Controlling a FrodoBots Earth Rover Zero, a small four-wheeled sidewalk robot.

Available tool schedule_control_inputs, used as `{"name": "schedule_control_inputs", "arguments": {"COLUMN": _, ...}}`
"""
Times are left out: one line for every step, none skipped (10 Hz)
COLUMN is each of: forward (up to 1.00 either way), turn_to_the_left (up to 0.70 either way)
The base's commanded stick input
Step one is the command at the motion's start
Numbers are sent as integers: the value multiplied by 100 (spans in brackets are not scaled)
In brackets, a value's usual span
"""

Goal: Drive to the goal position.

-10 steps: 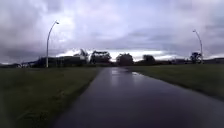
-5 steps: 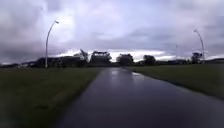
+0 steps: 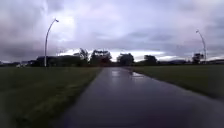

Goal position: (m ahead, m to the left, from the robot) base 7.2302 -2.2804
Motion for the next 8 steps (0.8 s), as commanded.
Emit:
{"name": "schedule_control_inputs", "arguments": {"forward": 70, "turn_to_the_left": 0}}
{"name": "schedule_control_inputs", "arguments": {"forward": 70, "turn_to_the_left": 0}}
{"name": "schedule_control_inputs", "arguments": {"forward": 70, "turn_to_the_left": 0}}
{"name": "schedule_control_inputs", "arguments": {"forward": 70, "turn_to_the_left": 0}}
{"name": "schedule_control_inputs", "arguments": {"forward": 70, "turn_to_the_left": 0}}
{"name": "schedule_control_inputs", "arguments": {"forward": 70, "turn_to_the_left": 0}}
{"name": "schedule_control_inputs", "arguments": {"forward": 70, "turn_to_the_left": 0}}
{"name": "schedule_control_inputs", "arguments": {"forward": 70, "turn_to_the_left": 0}}
